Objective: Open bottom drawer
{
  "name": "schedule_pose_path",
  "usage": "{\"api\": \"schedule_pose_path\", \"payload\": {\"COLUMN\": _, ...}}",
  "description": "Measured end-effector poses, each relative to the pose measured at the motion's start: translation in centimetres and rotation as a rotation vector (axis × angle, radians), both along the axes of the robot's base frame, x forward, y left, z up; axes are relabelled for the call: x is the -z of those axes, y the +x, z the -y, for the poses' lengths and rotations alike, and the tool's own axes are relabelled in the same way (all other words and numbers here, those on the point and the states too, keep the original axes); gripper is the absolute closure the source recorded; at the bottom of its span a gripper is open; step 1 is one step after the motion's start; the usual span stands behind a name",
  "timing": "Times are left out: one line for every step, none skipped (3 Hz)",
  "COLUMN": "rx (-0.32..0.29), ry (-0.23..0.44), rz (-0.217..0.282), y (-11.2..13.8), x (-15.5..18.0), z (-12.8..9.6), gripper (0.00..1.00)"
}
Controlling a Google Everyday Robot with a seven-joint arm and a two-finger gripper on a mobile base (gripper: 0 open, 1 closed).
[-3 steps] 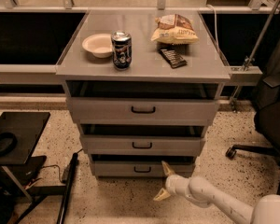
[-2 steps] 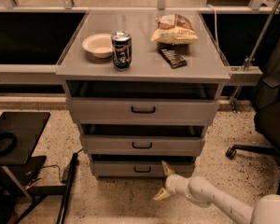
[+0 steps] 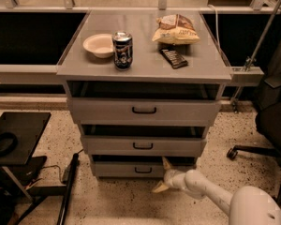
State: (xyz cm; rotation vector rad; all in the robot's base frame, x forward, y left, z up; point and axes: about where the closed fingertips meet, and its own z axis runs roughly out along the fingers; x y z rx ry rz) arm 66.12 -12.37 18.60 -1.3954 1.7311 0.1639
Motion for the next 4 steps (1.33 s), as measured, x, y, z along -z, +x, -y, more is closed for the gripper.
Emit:
{"api": "schedule_pose_path", "payload": {"rx": 0.052, "ry": -0.024, "rz": 0.053, "y": 3.7, "x": -1.5, "z": 2.8, "gripper": 0.0}}
{"api": "schedule_pose_path", "payload": {"rx": 0.052, "ry": -0.024, "rz": 0.053, "y": 3.7, "x": -1.5, "z": 2.8, "gripper": 0.0}}
{"api": "schedule_pose_path", "payload": {"rx": 0.074, "ry": -0.108, "rz": 0.043, "y": 5.9, "x": -0.1, "z": 3.3, "gripper": 0.0}}
{"api": "schedule_pose_path", "payload": {"rx": 0.074, "ry": -0.107, "rz": 0.043, "y": 5.9, "x": -0.1, "z": 3.3, "gripper": 0.0}}
